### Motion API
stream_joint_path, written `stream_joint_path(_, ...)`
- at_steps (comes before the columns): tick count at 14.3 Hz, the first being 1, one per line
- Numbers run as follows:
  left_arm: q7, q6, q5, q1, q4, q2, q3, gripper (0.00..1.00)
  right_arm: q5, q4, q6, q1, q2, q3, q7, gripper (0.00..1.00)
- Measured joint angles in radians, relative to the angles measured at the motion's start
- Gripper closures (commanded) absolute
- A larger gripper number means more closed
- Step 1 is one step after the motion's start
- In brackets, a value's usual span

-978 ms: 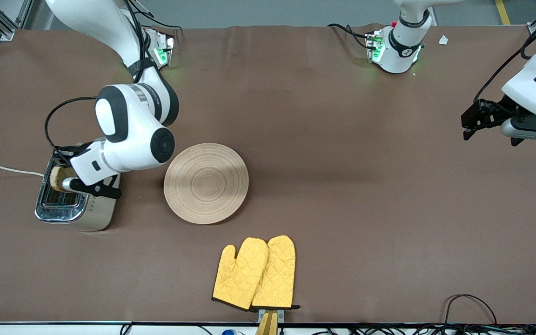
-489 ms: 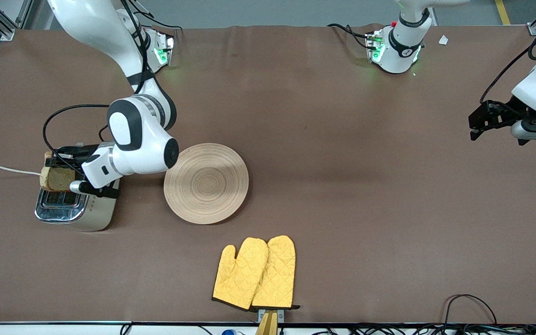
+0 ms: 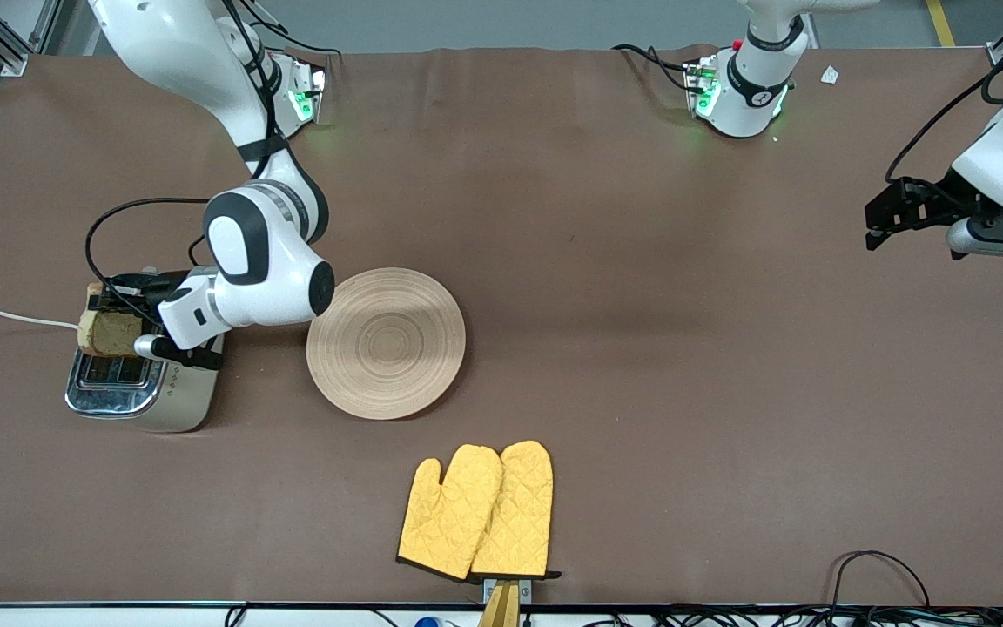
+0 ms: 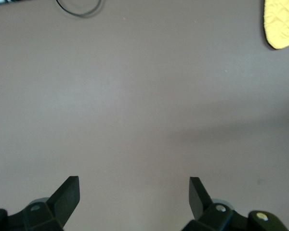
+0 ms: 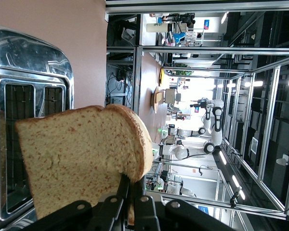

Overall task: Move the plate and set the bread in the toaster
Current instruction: 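Lower the bread slice into the toaster slot with the right gripper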

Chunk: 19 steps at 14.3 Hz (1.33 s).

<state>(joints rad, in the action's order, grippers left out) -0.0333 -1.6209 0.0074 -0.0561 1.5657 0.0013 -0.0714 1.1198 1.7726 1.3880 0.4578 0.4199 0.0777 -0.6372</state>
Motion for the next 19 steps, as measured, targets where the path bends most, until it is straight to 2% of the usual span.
stream_joint_path(15,0.001,0.016,-0.006,0.003,-0.013,0.003,0.004,0.00,0.019,0.000,0.101,-0.036,0.001,0.001,-0.040,0.99)
stream_joint_path(16,0.001,0.016,-0.006,0.003,-0.013,0.003,0.004,0.00,0.019,0.000,0.105,-0.037,0.001,0.001,-0.040,0.93)
stream_joint_path(17,0.001,0.016,-0.006,0.003,-0.013,0.003,0.004,0.00,0.019,0.000,0.107,-0.037,0.001,0.001,-0.040,0.77)
stream_joint_path(18,0.001,0.016,-0.006,0.004,-0.013,0.003,0.005,0.00,0.019,0.000,0.109,-0.037,0.003,0.001,-0.040,0.56)
stream_joint_path(19,0.001,0.016,-0.006,0.005,-0.013,0.003,0.006,0.00,0.019,-0.003,0.112,-0.037,0.007,0.000,-0.044,0.41)
